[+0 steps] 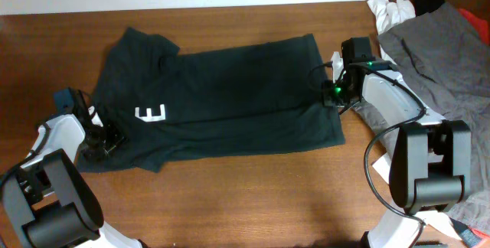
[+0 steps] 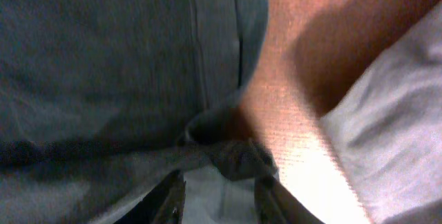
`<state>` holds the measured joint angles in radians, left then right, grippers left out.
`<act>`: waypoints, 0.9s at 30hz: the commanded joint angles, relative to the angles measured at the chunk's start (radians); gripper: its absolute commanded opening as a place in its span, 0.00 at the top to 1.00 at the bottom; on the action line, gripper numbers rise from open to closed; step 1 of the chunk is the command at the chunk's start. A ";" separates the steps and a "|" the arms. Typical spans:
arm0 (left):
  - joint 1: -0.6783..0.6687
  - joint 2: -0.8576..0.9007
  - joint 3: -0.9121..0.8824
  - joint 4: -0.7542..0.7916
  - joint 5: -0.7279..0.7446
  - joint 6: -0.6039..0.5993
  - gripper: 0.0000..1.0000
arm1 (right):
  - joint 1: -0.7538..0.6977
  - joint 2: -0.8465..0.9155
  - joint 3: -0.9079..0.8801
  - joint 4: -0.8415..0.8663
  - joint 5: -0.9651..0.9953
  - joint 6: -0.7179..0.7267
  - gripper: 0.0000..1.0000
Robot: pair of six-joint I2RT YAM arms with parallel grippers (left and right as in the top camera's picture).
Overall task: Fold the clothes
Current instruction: 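Move both grippers to the shirt's lower corners and grasp them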
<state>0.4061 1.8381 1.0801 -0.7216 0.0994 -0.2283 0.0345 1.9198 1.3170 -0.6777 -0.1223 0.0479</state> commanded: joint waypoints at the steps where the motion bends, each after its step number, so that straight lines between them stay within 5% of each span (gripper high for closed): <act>1: 0.024 0.080 -0.068 -0.004 -0.032 -0.006 0.38 | 0.006 0.036 -0.005 0.061 -0.009 0.049 0.62; 6: 0.024 0.080 -0.068 0.003 0.014 -0.006 0.32 | 0.005 0.071 -0.005 0.058 0.003 0.068 0.62; 12: 0.024 0.080 -0.068 0.002 0.029 -0.005 0.32 | 0.006 -0.008 0.126 -0.156 0.003 -0.007 0.51; 18: 0.024 0.025 -0.041 -0.010 0.259 0.107 0.28 | 0.008 -0.097 0.269 -0.325 0.000 -0.037 0.47; 27: -0.080 -0.252 -0.040 -0.065 0.225 0.174 0.16 | 0.037 -0.079 0.115 -0.444 -0.019 -0.006 0.46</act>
<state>0.3889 1.7027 1.0431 -0.7906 0.3275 -0.1005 0.0509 1.8236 1.4921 -1.1248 -0.1257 0.0254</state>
